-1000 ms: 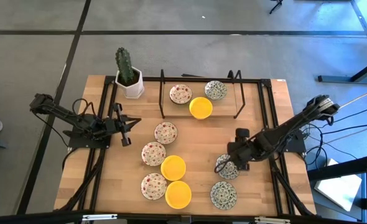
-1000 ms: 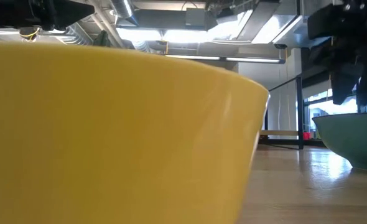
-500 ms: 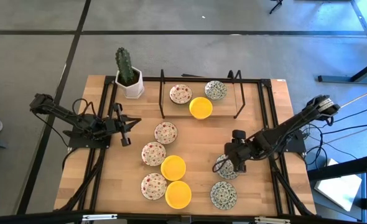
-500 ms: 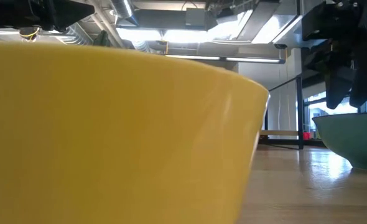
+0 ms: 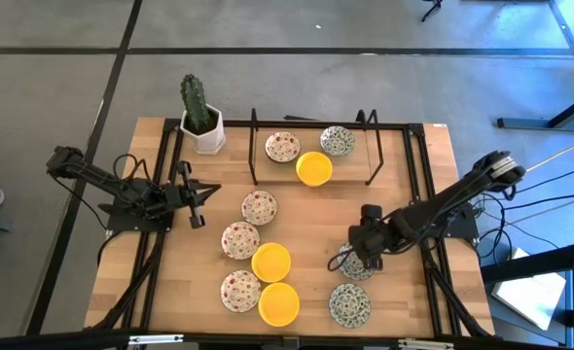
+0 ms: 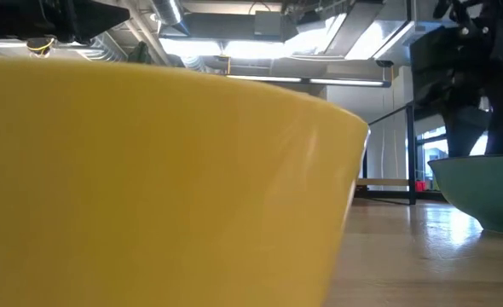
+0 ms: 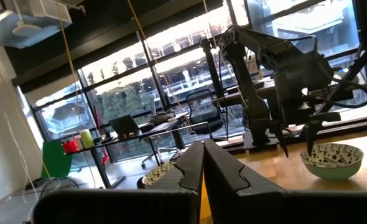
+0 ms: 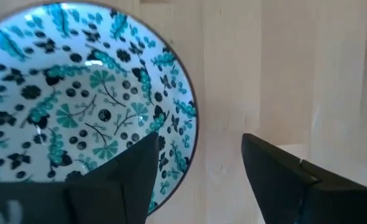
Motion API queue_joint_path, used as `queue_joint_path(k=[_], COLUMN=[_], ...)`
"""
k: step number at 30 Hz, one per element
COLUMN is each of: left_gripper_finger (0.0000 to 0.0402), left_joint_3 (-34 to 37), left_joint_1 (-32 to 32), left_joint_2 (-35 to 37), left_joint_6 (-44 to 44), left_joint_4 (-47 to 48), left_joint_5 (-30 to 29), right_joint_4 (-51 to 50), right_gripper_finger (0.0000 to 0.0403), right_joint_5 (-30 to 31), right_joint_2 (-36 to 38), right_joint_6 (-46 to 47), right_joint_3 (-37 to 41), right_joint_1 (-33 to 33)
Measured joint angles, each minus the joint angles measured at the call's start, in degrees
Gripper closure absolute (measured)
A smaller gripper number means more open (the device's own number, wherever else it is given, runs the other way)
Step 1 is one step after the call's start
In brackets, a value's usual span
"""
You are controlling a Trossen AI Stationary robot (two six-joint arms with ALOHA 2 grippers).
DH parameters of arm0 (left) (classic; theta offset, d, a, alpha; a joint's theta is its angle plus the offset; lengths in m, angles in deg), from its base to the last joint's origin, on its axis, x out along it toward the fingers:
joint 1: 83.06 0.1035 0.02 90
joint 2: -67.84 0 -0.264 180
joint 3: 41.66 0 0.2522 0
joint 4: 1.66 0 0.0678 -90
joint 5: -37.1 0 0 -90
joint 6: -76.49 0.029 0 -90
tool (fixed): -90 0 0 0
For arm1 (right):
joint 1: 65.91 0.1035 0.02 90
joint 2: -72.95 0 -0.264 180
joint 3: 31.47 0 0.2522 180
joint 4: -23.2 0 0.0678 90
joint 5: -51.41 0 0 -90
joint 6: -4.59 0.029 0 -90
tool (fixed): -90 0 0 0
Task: Pick & Place Mini bowls
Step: Stack the blue patterned bowl on the blue patterned bowl on the shelf
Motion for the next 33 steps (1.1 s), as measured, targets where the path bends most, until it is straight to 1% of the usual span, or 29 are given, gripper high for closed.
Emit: queue_joint_path(k=[9, 21, 24, 27, 33], left_gripper_finger=[0.0395, 0.0396, 0.0393, 0.0395, 0.0397], left_joint_3=[0.0, 0.0, 0.0, 0.0, 0.0], left_joint_1=[0.02, 0.01, 0.01, 0.01, 0.0], left_joint_2=[0.0, 0.0, 0.0, 0.0, 0.0], left_joint_6=[-0.77, -0.81, -0.76, -0.73, -0.75], left_joint_4=[-0.01, 0.0, -0.01, -0.01, 0.0], left_joint_5=[0.0, 0.0, 0.0, 0.0, 0.02], right_joint_4=[0.22, 0.35, 0.35, 0.37, 0.27], right_gripper_finger=[0.0173, 0.0177, 0.0193, 0.0221, 0.0303], right_joint_5=[-0.17, -1.09, -1.71, -2.67, -3.49], right_joint_2=[-3.88, -4.25, -4.25, -4.25, -4.25], right_joint_6=[1.11, 1.62, 1.64, 2.09, 3.13], right_joint_3=[0.0, 0.0, 0.0, 0.0, 0.0], right_joint_1=[0.0, 0.0, 0.0, 0.0, -0.21])
